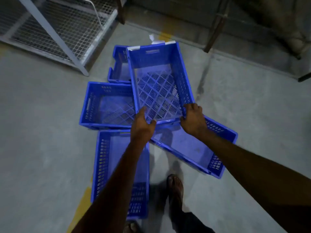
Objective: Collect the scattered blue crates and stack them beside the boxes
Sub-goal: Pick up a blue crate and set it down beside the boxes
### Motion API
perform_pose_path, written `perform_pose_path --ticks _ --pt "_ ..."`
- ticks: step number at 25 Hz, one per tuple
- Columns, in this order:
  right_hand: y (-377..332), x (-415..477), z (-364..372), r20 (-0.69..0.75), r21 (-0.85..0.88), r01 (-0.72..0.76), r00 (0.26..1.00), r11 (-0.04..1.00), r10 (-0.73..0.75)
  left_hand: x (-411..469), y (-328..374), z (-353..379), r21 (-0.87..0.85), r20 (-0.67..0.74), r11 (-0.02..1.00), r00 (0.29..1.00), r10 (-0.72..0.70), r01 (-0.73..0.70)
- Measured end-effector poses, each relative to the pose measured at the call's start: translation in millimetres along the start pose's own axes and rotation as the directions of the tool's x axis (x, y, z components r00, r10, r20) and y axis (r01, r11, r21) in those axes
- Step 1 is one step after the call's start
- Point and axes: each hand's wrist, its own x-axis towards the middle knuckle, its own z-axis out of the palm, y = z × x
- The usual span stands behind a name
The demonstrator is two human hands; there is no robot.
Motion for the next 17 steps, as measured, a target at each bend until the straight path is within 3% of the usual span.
perform_pose_path --ticks 2,5,9,11,14,17 --pt "13.5 31.2 27.1 -0.021 -0.064 -0.063 0.998 0.996 0.062 31.9 -22.0 15.8 0.122 -0.084 0.992 0.996 0.022 -0.012" --pt "39.5 69.2 68.9 -0.013 0.023 -0.229 0.973 0.973 0.230 75.0 -62.9 38.7 0.225 -0.135 0.970 0.989 -0.056 0.086" --pt "62.2 89.2 87.1 0.002 0.166 -0.332 0.942 0.929 0.336 91.4 -92.2 55.8 0.109 -0.037 0.971 0.977 -0.208 0.211" --pt "63.6 94.1 70.3 0.002 0.202 -0.375 0.924 0.904 0.383 92.7 -91.7 45.1 0.144 -0.044 0.956 0.967 -0.250 0.254" --pt "47.2 86.0 21.4 -0.054 0.190 -0.332 0.936 0.924 0.347 82.9 -60.2 6.3 0.197 -0.118 0.956 0.973 -0.198 0.219" --pt "9.8 56.5 -34.7 -0.134 0.373 -0.332 0.905 0.866 0.404 73.2 -3.4 -53.1 0.192 -0.214 0.948 0.953 -0.214 0.256"
